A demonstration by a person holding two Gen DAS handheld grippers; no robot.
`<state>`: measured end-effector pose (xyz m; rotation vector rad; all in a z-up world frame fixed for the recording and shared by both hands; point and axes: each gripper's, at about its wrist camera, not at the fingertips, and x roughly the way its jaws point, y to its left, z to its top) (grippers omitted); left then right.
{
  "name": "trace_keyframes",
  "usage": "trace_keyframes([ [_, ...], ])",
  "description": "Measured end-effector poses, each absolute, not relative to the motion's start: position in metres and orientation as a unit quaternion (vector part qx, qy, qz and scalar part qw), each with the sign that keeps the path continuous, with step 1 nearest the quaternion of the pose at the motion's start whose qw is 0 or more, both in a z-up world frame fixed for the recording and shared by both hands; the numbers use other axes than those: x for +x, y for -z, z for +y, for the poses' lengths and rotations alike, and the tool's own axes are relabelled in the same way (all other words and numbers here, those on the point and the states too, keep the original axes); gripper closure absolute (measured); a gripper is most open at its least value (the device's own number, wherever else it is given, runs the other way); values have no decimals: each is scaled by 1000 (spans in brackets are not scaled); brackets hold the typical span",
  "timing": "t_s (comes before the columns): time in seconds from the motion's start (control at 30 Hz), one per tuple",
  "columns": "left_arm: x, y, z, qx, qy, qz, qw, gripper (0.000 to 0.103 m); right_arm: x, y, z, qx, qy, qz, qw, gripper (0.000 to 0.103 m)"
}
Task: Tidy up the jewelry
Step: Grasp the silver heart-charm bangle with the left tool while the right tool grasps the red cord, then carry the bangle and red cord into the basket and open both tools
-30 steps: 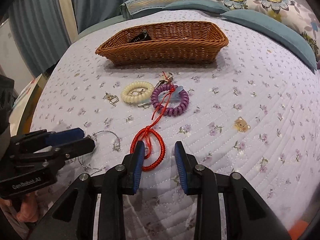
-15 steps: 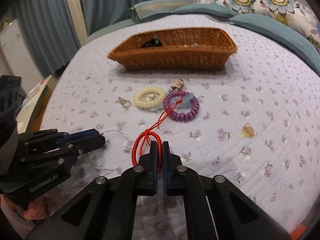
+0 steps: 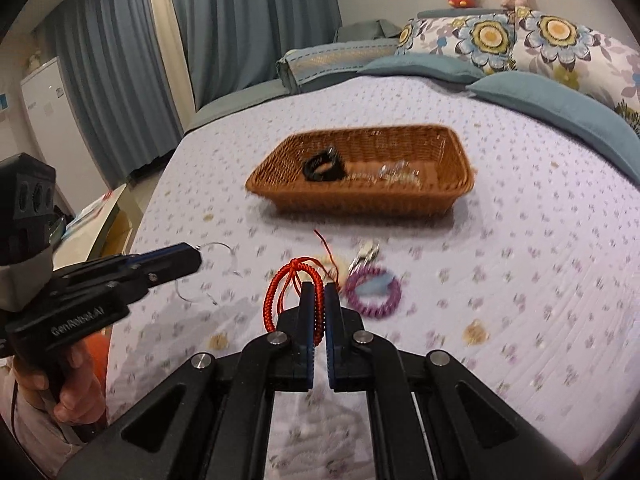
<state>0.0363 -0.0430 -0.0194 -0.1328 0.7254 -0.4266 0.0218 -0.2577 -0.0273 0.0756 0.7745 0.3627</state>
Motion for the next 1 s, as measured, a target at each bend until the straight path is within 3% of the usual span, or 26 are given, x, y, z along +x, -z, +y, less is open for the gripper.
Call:
trace_keyframes([
  [0.5,153,-37,-36,-95,217,278,931,93,134,-16,-260,27,-149,326,933,98],
  [0.73,223,-12,-40,-113,220,307,919,93,199,2,-268,53,-131,343,929,98],
  [1.0,248,33,-54,-94,225,346,906,93,246,41,-276,69,-110,377,917,98],
])
